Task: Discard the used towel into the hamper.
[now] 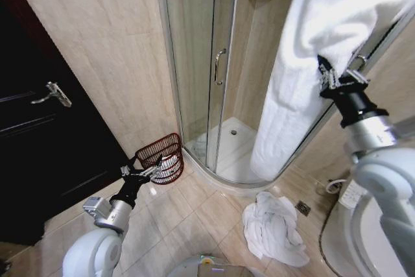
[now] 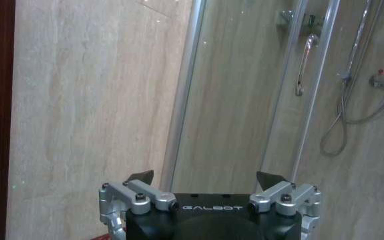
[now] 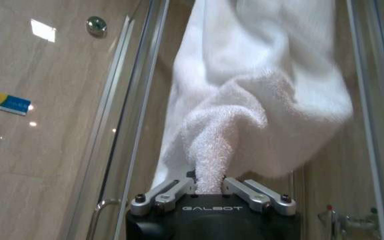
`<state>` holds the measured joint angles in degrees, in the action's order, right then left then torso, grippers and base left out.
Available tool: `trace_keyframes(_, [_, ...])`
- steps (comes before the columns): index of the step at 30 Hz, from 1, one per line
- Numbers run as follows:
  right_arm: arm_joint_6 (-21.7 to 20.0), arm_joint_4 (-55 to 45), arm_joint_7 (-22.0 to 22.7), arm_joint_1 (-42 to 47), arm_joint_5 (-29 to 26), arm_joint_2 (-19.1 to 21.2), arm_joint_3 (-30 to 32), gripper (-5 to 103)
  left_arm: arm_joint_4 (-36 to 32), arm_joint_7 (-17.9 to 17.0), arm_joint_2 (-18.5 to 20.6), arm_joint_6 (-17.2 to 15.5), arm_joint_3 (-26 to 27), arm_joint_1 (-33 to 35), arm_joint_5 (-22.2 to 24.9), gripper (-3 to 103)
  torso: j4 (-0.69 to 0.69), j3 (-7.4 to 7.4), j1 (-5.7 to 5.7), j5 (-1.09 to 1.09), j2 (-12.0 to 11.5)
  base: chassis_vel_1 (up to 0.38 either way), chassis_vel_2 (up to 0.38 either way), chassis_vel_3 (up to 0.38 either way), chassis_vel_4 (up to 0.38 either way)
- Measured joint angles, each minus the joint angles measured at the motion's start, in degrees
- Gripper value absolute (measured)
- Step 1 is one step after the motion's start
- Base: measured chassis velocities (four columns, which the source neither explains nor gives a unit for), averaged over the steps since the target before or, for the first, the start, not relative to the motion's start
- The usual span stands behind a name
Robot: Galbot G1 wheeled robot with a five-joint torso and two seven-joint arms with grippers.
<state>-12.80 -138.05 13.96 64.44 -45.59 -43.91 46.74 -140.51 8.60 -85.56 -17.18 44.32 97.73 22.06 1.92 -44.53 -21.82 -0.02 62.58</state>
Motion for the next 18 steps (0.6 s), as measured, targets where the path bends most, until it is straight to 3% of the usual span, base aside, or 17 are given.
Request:
trace_keyframes(8, [3.1, -4.1, -3.0, 13.2, 7.0, -9.5, 2.7, 7, 0.0, 0.0, 0.0, 0.0, 0.0, 0.0, 0.0, 100, 0.0, 0.0, 0.0, 0.02, 0.0, 0.0, 0.0, 0.0, 0.0])
trace_keyframes(11, [4.2, -4.5, -3.6, 15.3, 8.8, -11.2, 2.8, 7, 0.0, 0.0, 0.0, 0.0, 0.0, 0.0, 0.0, 100, -0.01, 0.0, 0.0, 0.02, 0.0, 0.0, 0.0, 0.0, 0.0])
trace_keyframes(14, [6.7, -5.1, -4.7, 19.9, 12.8, -15.8, 3.1, 7, 0.0, 0.0, 0.0, 0.0, 0.0, 0.0, 0.0, 100, -0.02, 0.0, 0.0, 0.02, 0.0, 0.0, 0.0, 0.0, 0.0])
trace_keyframes(18, [8.9, -5.1, -5.2, 21.5, 15.5, -18.1, 3.1, 7, 0.0, 0.0, 0.0, 0.0, 0.0, 0.0, 0.0, 100, -0.01, 0.0, 0.0, 0.06, 0.0, 0.0, 0.0, 0.0, 0.0])
